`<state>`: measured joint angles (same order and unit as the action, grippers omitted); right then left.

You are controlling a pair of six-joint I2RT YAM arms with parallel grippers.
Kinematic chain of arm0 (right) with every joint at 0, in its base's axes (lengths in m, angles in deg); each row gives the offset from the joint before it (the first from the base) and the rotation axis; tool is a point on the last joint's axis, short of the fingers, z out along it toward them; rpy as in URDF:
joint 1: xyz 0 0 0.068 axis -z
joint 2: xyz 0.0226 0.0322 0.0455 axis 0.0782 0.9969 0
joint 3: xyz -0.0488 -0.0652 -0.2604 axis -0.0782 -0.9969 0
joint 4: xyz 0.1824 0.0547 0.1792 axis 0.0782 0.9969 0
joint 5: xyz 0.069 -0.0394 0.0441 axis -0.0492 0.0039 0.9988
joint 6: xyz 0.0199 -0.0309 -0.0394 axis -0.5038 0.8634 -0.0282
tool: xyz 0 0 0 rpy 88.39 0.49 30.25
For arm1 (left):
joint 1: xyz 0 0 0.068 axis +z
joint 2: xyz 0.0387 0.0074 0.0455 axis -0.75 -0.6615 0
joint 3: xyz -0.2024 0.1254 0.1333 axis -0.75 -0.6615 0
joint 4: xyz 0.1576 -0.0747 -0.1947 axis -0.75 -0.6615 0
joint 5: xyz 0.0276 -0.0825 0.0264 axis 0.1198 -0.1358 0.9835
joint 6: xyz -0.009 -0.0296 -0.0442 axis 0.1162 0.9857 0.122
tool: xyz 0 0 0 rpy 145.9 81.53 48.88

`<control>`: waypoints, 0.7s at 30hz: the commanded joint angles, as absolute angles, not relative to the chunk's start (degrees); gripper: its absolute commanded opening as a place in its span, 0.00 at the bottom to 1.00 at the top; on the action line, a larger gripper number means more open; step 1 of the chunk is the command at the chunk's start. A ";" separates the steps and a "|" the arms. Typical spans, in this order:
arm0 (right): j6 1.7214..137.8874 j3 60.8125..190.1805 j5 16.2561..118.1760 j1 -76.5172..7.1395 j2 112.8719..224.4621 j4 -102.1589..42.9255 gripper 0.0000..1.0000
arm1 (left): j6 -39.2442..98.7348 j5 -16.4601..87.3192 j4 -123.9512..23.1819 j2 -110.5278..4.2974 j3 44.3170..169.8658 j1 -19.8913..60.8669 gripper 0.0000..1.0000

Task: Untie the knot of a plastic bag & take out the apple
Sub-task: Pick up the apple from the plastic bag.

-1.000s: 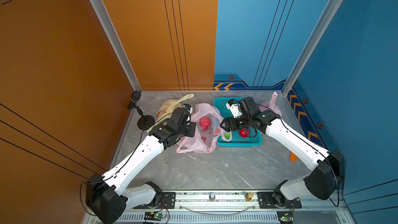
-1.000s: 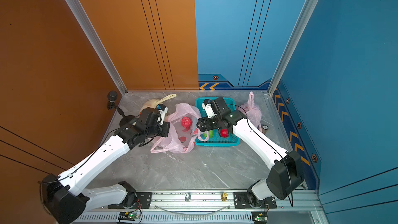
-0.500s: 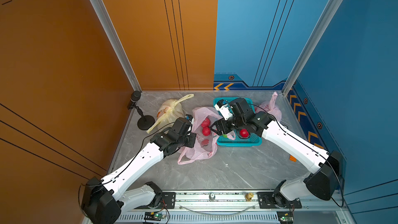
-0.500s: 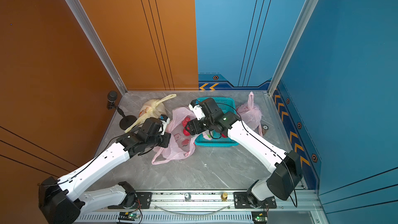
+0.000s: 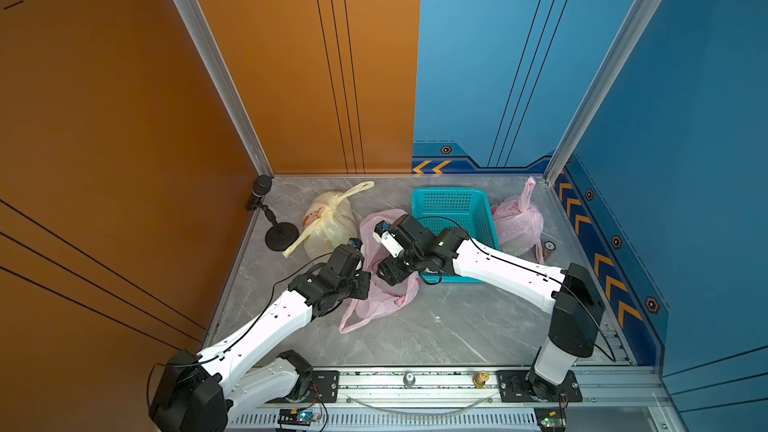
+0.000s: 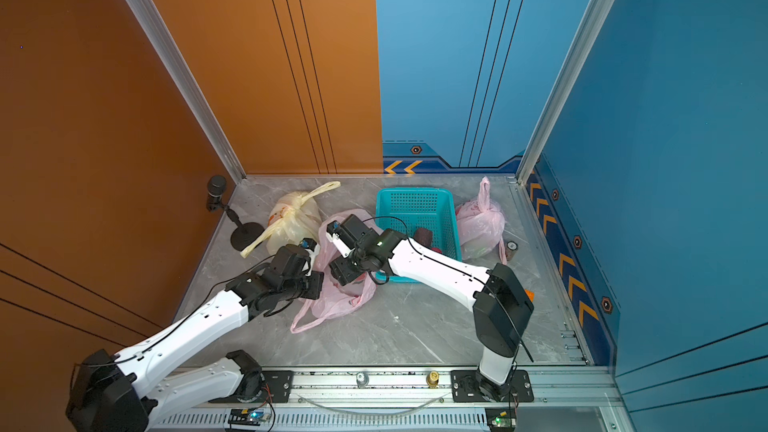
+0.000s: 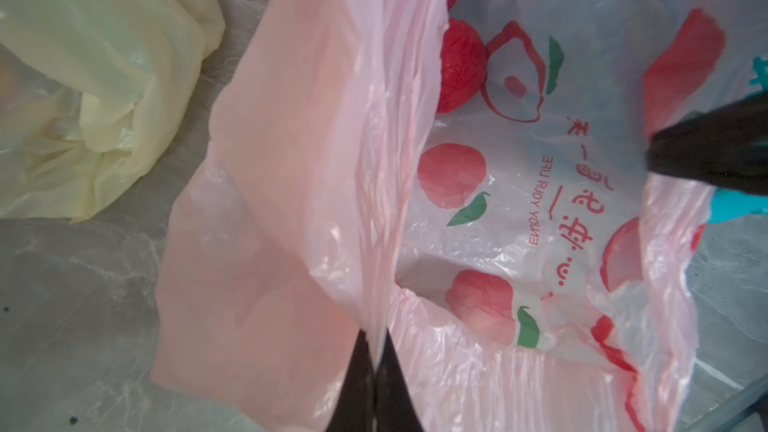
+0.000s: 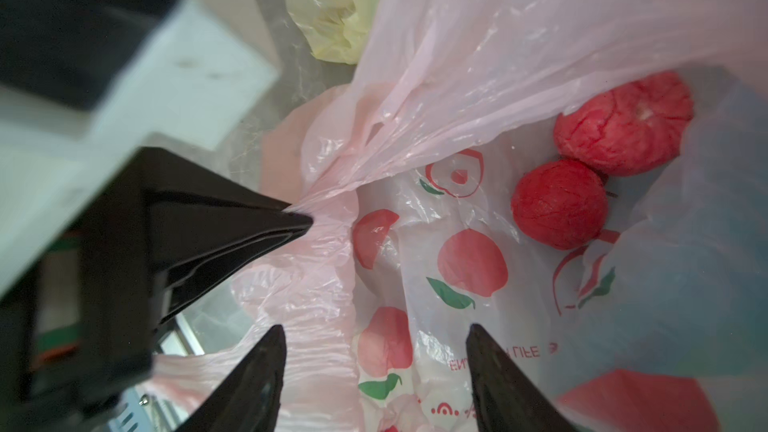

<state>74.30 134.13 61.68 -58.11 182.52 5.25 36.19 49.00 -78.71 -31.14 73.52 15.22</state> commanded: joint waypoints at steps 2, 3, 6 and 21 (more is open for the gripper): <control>74.09 137.94 50.41 -57.64 186.96 5.08 0.68 | 36.28 47.18 -75.88 -32.33 73.08 15.63 0.02; 74.13 138.46 48.93 -57.55 187.80 5.08 0.68 | 36.18 47.06 -75.77 -32.43 73.09 15.71 0.02; 74.27 140.77 44.97 -56.93 190.80 5.54 0.69 | 35.90 46.79 -75.49 -32.53 72.68 15.72 0.02; 74.45 150.88 39.29 -54.40 203.89 11.89 0.70 | 35.65 44.89 -74.30 -30.73 70.31 17.34 0.03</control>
<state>74.33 149.69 41.15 -54.62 203.09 7.91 36.14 46.27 -74.58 -31.81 71.37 16.69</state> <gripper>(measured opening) 0.701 0.049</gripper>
